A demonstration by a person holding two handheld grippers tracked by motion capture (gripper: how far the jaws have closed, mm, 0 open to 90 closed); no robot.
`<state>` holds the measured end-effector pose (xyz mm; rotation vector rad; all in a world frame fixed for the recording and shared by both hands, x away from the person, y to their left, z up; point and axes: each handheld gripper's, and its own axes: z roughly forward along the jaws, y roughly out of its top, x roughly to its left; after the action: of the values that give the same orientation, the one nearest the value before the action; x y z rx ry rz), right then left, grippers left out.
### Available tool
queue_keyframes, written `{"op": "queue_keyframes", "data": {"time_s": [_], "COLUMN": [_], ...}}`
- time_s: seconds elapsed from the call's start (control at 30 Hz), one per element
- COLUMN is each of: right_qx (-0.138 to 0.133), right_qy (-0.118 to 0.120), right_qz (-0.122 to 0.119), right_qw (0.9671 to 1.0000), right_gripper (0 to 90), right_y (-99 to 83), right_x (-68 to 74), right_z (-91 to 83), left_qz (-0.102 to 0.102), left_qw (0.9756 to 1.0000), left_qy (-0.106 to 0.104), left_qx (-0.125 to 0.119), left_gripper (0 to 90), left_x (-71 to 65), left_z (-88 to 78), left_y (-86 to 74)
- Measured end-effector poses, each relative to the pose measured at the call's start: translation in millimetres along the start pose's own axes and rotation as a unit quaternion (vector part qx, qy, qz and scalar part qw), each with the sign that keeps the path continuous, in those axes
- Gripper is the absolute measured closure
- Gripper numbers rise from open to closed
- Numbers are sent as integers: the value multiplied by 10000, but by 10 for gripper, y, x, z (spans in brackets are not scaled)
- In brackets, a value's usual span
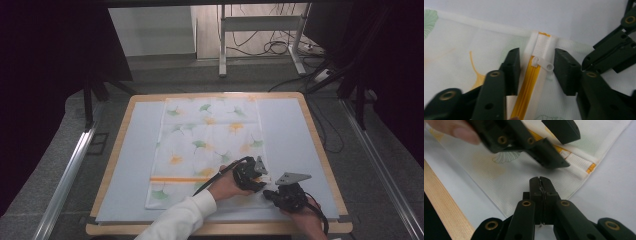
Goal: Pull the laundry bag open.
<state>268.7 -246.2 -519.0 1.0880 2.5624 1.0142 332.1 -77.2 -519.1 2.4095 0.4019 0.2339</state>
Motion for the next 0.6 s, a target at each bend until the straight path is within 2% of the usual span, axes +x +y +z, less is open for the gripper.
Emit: {"op": "queue_keyframes", "data": {"time_s": [0.17,0.27,0.37,0.6], "right_qx": [-1,-1,-6,-10], "right_qy": [-7,-5,0,4], "right_qz": [-14,-16,-19,-13], "right_qw": [10000,10000,10000,10000], "right_gripper": [883,884,883,881], "right_y": [0,0,0,0], "right_x": [0,-1,-4,-5], "right_z": [1,1,2,2], "left_qz": [-28,-114,-185,-114], "left_qw": [9998,9996,9995,9998], "left_qy": [-176,-244,-239,-189], "left_qx": [79,80,42,23], "left_gripper": [717,735,755,797], "left_x": [26,56,87,67], "left_z": [4,-8,-26,-28], "left_y": [29,22,14,12]}}
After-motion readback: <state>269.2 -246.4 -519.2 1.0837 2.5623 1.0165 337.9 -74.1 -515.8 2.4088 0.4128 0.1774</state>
